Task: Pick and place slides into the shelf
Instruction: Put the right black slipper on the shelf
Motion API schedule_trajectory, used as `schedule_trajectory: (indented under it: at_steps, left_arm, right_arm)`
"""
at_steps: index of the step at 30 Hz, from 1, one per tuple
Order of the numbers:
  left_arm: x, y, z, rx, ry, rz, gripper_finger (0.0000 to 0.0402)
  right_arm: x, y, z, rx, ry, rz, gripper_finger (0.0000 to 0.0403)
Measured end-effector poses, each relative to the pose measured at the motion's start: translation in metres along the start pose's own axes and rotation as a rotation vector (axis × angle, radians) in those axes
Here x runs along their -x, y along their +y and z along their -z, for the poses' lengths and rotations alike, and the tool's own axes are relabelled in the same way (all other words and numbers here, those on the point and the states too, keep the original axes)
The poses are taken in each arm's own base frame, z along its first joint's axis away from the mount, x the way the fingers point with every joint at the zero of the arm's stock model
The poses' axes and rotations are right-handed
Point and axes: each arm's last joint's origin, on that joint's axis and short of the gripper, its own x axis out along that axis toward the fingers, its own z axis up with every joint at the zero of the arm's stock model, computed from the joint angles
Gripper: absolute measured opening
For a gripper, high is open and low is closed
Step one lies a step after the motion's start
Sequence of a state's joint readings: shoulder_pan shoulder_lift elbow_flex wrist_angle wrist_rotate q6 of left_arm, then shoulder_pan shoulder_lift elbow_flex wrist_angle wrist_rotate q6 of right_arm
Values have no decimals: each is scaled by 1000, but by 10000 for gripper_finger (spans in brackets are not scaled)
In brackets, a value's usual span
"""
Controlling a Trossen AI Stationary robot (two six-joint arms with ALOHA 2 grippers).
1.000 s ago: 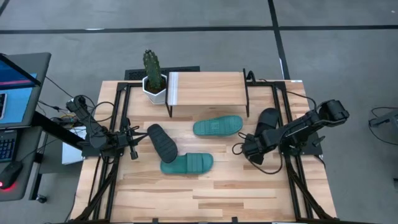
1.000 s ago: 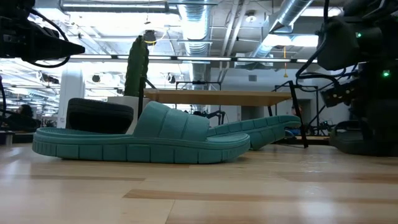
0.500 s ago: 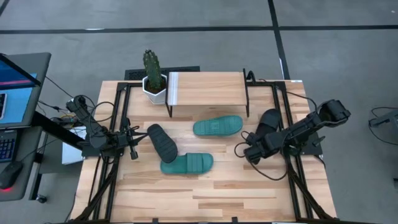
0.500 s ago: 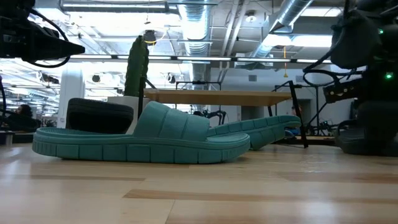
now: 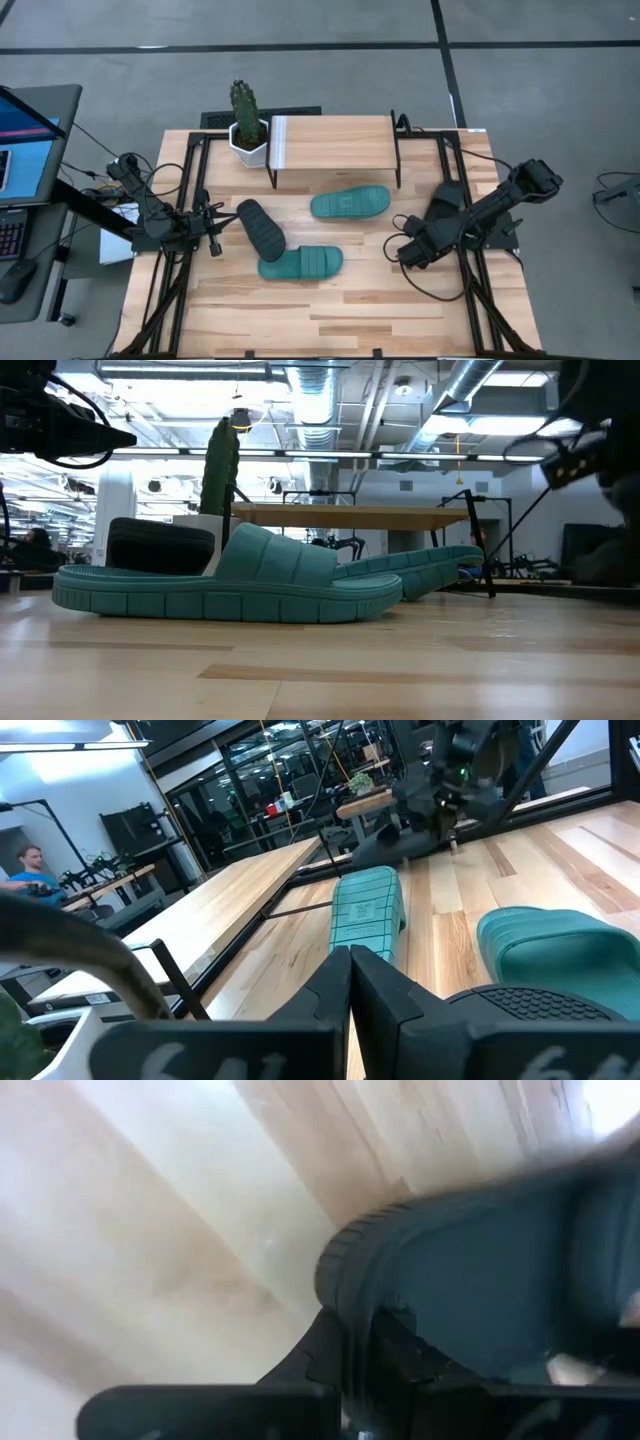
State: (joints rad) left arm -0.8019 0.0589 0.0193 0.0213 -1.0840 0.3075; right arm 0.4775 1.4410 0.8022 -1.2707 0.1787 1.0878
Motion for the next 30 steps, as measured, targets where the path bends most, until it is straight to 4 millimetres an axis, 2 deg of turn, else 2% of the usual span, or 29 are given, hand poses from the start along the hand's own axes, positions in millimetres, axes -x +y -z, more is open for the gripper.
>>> schedule_trajectory:
  at_steps: [13,22,30]
  left_arm:
    - [0,0,0,-6,0,0,0]
    - [0,0,0,-2,0,0,0]
    - [0,0,0,0,0,0,0]
  right_arm:
    - [74,-7,3,42,-124,58,15]
    - [109,-10,-13,102,-220,-34,12]
    - [127,-19,-27,144,-290,-49,11]
